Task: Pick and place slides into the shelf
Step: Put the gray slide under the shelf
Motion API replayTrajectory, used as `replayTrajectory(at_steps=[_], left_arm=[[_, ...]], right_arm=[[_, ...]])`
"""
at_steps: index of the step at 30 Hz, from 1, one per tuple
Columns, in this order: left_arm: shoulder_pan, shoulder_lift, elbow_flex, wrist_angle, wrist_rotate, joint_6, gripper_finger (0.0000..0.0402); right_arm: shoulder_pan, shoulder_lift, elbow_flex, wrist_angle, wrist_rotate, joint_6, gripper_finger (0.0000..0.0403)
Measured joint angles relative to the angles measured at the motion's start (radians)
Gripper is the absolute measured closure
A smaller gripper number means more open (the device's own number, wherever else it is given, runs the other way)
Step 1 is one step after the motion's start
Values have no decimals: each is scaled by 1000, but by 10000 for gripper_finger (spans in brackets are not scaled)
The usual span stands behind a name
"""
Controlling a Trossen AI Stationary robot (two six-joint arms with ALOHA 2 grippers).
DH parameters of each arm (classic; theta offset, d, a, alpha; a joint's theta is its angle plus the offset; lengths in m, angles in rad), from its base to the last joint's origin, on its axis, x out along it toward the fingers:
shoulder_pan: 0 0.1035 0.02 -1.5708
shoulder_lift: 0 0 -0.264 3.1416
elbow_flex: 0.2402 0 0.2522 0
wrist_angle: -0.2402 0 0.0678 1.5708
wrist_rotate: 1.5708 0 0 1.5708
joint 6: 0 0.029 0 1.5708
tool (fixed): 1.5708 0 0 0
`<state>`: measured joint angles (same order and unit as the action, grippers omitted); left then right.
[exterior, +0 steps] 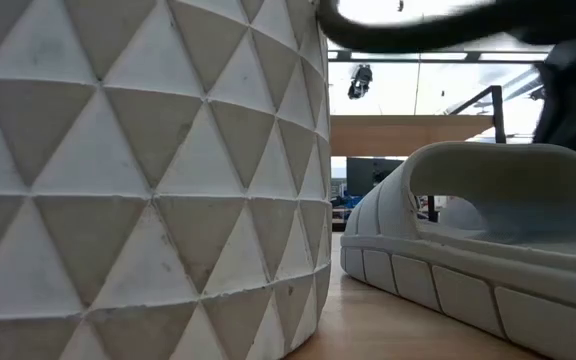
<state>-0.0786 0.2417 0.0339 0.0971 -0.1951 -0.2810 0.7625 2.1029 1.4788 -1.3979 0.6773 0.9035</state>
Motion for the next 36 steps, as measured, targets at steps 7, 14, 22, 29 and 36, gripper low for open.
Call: replayTrajectory(at_steps=[7, 14, 22, 29, 36], left_arm=[[0, 0, 0, 0, 0, 0, 402], [0, 0, 0, 0, 0, 0, 402], [0, 0, 0, 0, 0, 0, 402], [0, 0, 0, 0, 0, 0, 402], [0, 0, 0, 0, 0, 0, 402]], right_arm=[[-99, 0, -82, 2, 72, 39, 394], [-224, -1, -146, -14, 180, 38, 394], [-325, -4, -217, -32, 192, 57, 385], [-323, -2, -173, -135, 183, 136, 336], [-277, -2, -145, -140, 106, 117, 295]])
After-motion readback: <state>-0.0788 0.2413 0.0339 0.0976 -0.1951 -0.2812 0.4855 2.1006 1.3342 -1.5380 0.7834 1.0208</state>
